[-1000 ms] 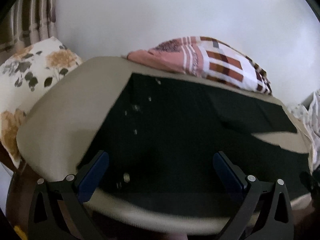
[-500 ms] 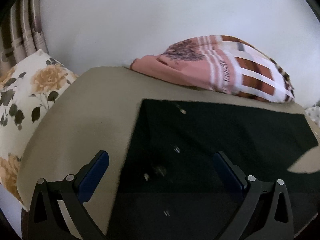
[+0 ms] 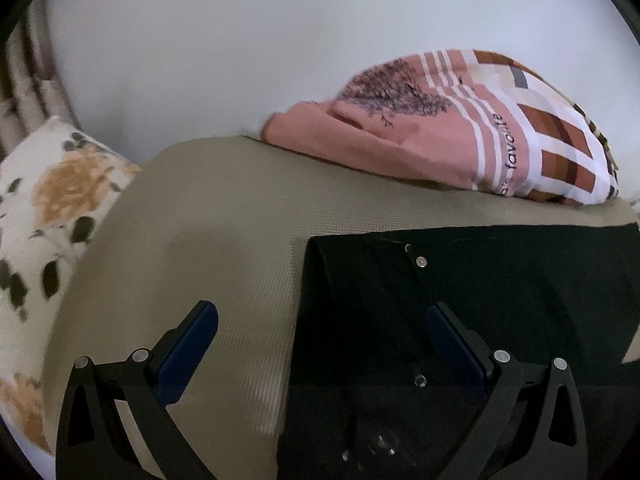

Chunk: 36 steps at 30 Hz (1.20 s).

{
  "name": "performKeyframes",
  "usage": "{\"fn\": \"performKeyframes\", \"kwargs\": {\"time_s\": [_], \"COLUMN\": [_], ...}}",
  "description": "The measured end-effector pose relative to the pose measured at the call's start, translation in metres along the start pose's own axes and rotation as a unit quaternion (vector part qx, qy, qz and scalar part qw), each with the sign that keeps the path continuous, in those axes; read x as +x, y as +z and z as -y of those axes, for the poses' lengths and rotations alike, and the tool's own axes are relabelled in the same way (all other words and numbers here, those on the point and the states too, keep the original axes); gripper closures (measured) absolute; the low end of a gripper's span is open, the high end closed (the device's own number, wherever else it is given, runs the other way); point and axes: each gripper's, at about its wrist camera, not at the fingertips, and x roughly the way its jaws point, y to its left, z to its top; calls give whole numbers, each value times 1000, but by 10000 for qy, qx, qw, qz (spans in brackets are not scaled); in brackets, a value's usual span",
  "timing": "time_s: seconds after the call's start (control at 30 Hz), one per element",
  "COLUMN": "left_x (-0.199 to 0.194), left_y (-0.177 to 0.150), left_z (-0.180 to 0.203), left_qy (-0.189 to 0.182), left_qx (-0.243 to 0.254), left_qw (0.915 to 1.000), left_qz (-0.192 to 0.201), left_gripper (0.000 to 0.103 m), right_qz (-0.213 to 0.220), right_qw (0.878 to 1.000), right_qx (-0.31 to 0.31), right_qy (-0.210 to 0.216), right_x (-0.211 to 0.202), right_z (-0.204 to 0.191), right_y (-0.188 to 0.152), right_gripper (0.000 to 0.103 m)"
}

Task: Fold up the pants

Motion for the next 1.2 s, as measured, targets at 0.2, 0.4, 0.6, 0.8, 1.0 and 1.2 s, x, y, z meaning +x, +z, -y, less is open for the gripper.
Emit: {"fn": "performKeyframes", "kwargs": {"time_s": [0.2,0.4,0.6,0.8,1.0,1.2], "left_x": [39,77,108,116,87,27], "left_y": [18,29,38,43,37,28], "left_z": [-39,-46,-35,-17,-2,-13], "left_qy": [-754,-1283,-1482,-1512,-1462,-1895], "left_qx": [-280,46,395,837,715,182], "left_qw": [9962,9888,9828,9803,9849,9817], "left_qz": [-331,-756,-1029,-954,-596,107], "left_gripper": [14,14,14,34,81,84], "right_qz": [-120,-247,-379,-433,-501,-369], "right_qw": [9999,9996,9992,9987,9983,9916], "right_qx": [24,82,42,98,292,879], "right_qy": [-47,-106,-155,-235,-90,871], "right_x": [9,19,27,32,40,41], "right_z": [4,7,7,10,17,39], "right_y": [-1,-2,-2,0,9,36], "right_gripper": [0,0,0,0,0,0]}}
